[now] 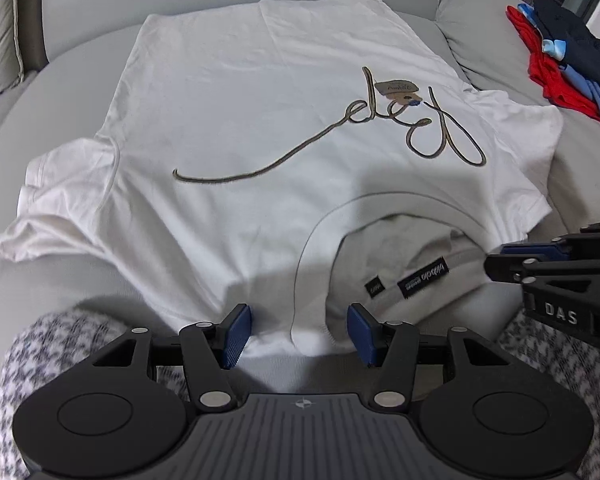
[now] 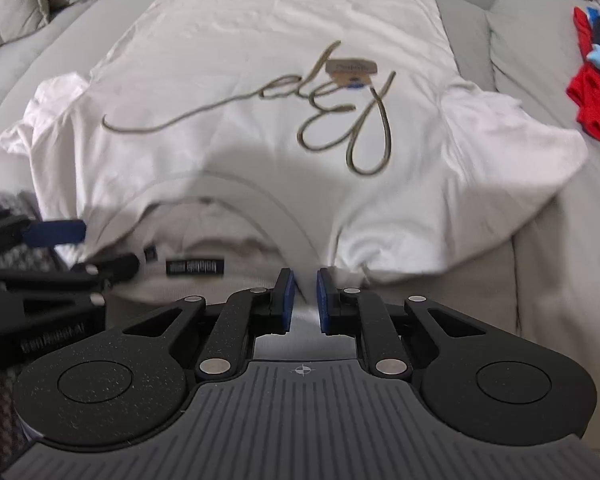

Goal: Fold clothes

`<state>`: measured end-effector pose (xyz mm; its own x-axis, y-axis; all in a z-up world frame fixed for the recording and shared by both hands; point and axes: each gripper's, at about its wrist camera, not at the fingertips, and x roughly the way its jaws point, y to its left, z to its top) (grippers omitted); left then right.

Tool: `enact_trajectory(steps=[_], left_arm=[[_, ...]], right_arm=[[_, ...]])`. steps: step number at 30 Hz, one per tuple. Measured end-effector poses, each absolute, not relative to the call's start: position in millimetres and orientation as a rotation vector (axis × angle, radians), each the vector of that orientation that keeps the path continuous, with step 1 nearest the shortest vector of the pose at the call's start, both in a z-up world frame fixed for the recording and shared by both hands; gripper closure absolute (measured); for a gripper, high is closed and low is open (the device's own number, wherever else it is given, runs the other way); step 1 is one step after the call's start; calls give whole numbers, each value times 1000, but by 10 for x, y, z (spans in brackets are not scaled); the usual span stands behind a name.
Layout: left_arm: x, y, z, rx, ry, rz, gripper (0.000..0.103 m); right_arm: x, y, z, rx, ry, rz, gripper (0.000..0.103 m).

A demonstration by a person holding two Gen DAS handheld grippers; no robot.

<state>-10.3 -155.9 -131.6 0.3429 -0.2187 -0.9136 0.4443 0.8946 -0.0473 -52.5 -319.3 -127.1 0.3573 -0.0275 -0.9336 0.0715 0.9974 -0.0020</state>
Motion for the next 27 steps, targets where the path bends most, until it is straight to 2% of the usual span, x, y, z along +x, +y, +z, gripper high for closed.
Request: enact_trajectory(steps=[3,8,11,13,16,21,27], left_arm=[[-146,-1410,-1241,206,1076,-415,45],[-63,-1075,-1066,37,984,-333,45],[-18,-943,-1065,-10,969,-280,45],[5,-873,-1071,-32,970,-258,45],[15,-778,-1020,-50,957,-230,42],[92,-419,-876,-174,918,-135,40],[239,190,-948,-439,932,19,44]], right_arm=[[-584,-3204,-1206,70,1186,-42,86],[-681,-3257,-1000,115,1059,-67,75],[-672,-3250,-945,128,1002,-81,72],[-653,-3213,-945,98,989,-91,72],[-605,-3141,-974,84,996,-85,66],[-509,-2981,-966,56,984,-41,64],[-320,-2750,-966,28,968,22,64]])
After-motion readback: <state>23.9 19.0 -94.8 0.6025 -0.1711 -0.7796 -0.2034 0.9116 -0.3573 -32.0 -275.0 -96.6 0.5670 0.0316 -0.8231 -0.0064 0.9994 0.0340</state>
